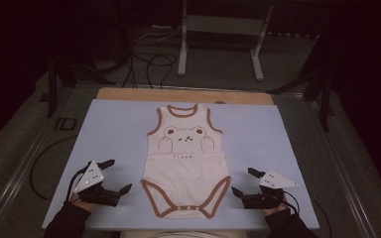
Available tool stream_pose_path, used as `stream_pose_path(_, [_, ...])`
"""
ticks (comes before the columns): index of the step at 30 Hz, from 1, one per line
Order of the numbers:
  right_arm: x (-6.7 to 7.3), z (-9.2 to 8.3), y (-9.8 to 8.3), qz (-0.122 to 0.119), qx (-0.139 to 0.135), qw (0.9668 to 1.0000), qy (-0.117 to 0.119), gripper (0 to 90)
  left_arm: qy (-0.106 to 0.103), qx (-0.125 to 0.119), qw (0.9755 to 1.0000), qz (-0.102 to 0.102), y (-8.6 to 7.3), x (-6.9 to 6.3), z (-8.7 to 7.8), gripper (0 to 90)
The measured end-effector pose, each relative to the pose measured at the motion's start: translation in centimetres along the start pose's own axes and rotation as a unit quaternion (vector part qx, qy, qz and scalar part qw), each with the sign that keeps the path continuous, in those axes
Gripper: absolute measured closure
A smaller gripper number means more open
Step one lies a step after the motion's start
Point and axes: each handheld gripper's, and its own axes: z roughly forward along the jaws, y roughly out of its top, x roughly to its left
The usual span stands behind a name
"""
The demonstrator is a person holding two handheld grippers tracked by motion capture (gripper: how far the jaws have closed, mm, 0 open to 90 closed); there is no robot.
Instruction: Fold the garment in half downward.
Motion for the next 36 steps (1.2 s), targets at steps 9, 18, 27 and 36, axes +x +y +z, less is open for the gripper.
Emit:
stream_pose_path(9, [0.4, 0.4, 0.0, -0.018, 0.017, 0.9996, 0.012, 8.9, -0.01, 0.008, 0.9999, 0.0, 0.0, -0.1, 0.1, 0.0])
stream_pose_path(18, [1.1, 0.1, 1.4, -0.024, -0.004, 0.9994, 0.025, 8.9, -0.025, 0.007, 0.9995, 0.018, 0.8, -0.8, 0.2, 0.0])
stream_pose_path(27, [1.3, -0.8, 3.4, -0.032, -0.025, 0.9988, 0.027, 9.0, -0.045, -0.004, 0.9986, 0.029, 2.2, -1.1, 0.0, 0.0])
stream_pose_path(36, [0.9, -1.7, 5.3, -0.008, -0.061, 0.9981, 0.006, 9.0, -0.058, -0.011, 0.998, 0.024, 3.2, -1.3, -0.4, 0.0])
